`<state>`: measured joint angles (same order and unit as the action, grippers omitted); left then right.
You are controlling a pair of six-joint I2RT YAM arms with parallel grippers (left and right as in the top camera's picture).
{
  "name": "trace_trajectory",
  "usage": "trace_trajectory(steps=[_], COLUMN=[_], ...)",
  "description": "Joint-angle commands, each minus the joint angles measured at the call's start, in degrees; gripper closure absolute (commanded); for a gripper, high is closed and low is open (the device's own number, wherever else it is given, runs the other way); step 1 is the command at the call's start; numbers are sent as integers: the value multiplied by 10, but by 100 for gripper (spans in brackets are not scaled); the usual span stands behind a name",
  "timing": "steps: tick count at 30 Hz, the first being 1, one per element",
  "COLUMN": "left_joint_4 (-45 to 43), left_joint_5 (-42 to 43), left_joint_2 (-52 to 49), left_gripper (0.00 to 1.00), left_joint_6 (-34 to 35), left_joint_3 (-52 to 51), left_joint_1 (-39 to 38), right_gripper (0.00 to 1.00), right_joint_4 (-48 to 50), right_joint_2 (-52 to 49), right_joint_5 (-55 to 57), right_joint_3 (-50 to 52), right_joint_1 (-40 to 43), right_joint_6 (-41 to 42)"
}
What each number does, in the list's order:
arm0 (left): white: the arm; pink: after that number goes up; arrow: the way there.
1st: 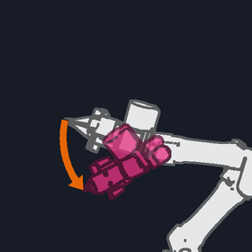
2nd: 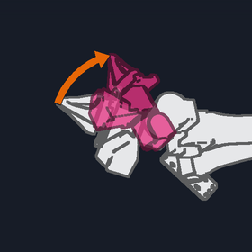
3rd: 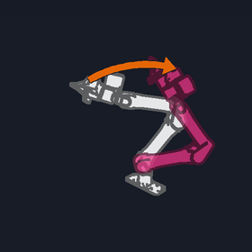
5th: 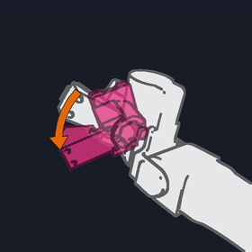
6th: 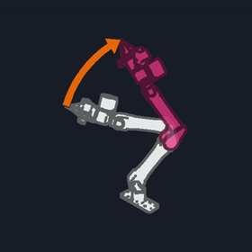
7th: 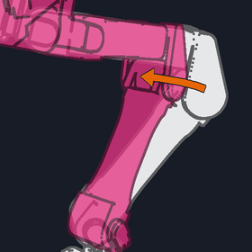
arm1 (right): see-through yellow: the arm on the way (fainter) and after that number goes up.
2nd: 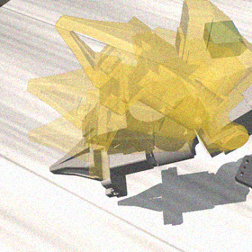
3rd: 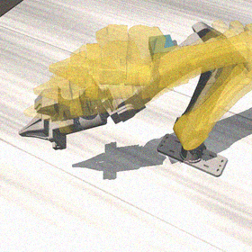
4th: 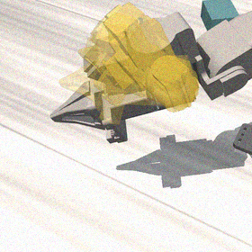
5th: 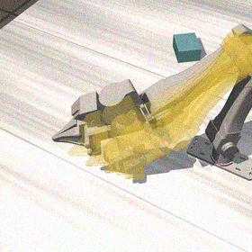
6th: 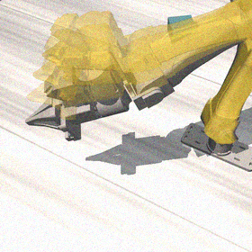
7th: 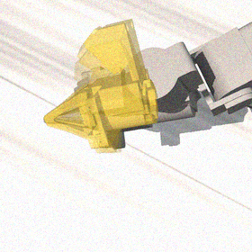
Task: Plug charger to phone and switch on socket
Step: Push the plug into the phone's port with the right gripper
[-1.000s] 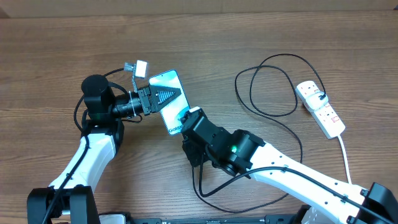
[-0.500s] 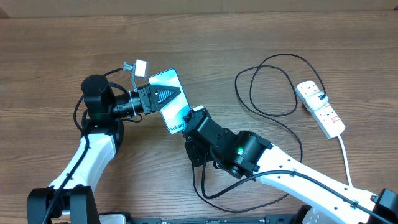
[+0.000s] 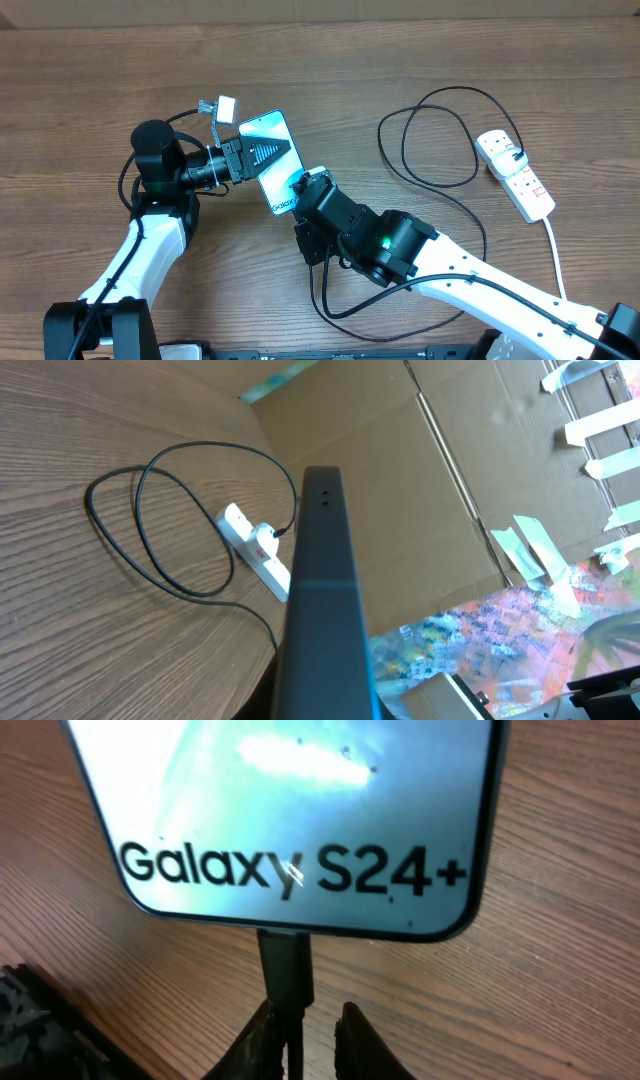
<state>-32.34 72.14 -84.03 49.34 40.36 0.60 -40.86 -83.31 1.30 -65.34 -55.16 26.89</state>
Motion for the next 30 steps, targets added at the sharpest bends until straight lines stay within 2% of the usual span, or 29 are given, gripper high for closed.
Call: trace_trajectory(steps=[1,3,7,14,20,30], left_joint_4=[-4,4,26,47,47,52], left_joint_5=[-1,-2,-3,10,55,65], left_joint_2=[0,0,0,0,0,0], left_gripper=[96,96,96,96,96,96], left_joint_6=[4,9,10,4,-49,-50], left_joint_3=[-1,-1,-1,-1,-1,-1], left_joint_1=[1,1,1,1,1,-22], right_gripper=[88,93,96,96,96,96], right_joint_4=[7,10,12,39,61,87], right_joint_2=[12,12,12,12,13,14], right_joint_5=[-1,-1,-1,-1,0,-1], right_joint_3=[-16,-16,-16,-16,-25,-48], right_joint_1=[1,1,1,1,1,1], right_joint_6=[2,2,1,1,-19,-23])
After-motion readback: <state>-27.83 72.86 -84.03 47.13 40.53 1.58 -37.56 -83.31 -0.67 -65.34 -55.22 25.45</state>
